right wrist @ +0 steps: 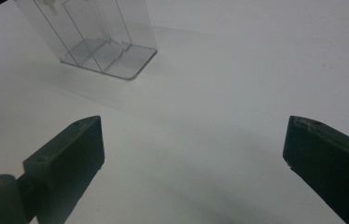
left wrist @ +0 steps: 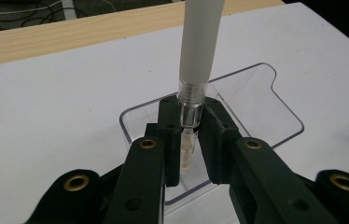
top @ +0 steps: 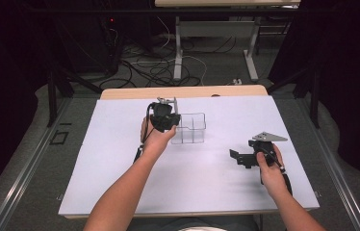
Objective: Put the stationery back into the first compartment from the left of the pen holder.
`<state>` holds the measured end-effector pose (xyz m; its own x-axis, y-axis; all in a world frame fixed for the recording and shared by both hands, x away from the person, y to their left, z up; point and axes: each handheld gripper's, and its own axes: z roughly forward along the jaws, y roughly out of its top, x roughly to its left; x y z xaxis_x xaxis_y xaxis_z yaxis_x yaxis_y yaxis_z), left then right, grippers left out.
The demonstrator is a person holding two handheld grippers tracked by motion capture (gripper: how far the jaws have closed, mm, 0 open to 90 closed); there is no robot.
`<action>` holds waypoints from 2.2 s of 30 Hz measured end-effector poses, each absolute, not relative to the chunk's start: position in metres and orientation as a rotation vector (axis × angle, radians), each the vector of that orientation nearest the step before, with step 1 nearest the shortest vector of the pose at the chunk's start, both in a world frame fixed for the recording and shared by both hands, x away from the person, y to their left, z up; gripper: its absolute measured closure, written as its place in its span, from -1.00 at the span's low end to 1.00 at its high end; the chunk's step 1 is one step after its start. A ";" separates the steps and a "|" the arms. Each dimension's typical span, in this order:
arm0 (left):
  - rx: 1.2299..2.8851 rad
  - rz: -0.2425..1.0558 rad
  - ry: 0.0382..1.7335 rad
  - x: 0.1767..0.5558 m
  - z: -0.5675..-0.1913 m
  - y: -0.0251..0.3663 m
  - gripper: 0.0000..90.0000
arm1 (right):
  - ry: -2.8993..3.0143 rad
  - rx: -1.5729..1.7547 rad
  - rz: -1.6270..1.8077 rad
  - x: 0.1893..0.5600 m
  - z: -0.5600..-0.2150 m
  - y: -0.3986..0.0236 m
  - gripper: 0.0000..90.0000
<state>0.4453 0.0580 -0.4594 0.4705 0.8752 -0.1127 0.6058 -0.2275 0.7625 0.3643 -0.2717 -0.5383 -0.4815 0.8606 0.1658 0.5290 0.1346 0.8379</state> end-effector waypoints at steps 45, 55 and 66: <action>1.786 0.470 1.159 0.413 -0.448 0.115 -0.34 | 2.068 1.343 1.278 0.364 -0.538 -0.271 -0.87; 1.805 0.419 1.121 0.395 -0.462 0.146 -0.54 | 2.067 1.341 1.274 0.365 -0.539 -0.271 -0.87; 1.810 0.410 1.102 0.369 -0.487 0.182 -0.99 | 2.074 1.349 1.263 0.364 -0.540 -0.269 -0.87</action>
